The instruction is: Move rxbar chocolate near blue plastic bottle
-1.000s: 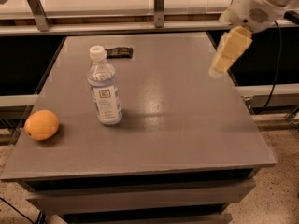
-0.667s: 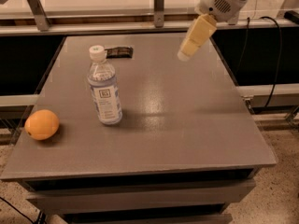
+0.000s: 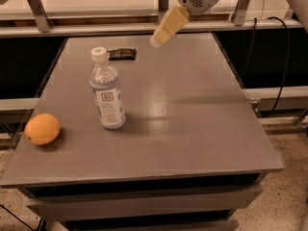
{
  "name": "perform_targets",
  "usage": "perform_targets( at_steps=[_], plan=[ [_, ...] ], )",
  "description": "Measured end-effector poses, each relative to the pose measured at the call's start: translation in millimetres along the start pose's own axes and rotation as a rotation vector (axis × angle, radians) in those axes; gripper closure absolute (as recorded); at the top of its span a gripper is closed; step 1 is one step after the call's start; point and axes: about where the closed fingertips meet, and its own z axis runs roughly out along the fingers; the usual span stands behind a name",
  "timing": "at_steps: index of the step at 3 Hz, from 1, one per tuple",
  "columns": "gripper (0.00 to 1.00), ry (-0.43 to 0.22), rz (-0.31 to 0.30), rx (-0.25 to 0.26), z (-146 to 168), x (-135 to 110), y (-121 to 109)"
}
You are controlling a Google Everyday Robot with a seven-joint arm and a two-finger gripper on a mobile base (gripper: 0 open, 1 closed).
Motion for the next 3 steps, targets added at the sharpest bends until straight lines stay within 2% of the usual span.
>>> perform_targets(
  at_steps=[1, 2, 3],
  plan=[
    [0.00, 0.004, -0.019, -0.006, 10.3, -5.6, -0.3],
    [0.00, -0.034, -0.053, -0.043, 43.3, -23.6, -8.1],
    [0.00, -0.094, -0.046, -0.089, 84.2, -42.0, -21.8]
  ],
)
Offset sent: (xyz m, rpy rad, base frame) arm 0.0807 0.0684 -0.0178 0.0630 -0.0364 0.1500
